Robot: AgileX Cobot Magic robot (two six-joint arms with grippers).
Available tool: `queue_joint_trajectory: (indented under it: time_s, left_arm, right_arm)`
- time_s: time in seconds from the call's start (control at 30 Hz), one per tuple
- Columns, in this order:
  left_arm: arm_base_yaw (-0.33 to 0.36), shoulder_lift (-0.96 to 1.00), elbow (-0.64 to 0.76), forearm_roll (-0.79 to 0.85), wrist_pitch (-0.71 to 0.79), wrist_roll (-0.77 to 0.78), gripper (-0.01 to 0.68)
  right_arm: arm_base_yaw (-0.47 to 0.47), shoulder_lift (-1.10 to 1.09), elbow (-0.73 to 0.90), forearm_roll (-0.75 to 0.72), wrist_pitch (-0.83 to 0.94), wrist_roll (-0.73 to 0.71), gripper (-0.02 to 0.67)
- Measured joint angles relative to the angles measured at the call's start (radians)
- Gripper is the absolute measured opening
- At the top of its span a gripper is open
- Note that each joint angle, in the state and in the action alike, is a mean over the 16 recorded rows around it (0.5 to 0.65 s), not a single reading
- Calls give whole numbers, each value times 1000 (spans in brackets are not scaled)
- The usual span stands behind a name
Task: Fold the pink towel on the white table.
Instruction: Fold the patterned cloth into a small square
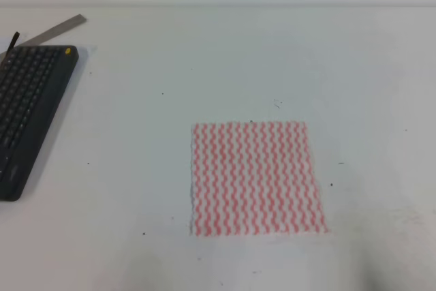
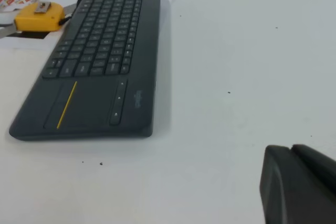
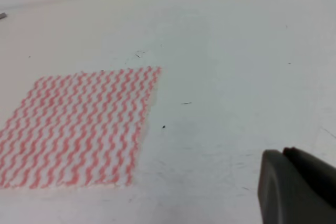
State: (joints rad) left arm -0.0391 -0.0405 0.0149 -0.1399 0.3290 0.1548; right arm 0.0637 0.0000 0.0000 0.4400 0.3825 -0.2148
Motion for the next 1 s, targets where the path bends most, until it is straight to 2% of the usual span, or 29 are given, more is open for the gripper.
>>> queue_joint_trajectory:
  time_s: [0.77, 1.0]
  left_arm:
    - [0, 15, -6, -6, -40, -2, -3]
    - [-1, 23, -8, -120, -125, -28, -4]
  right_arm:
    - [0, -2, 0, 0, 0, 0, -21]
    - [0, -2, 0, 2, -10, 0, -21]
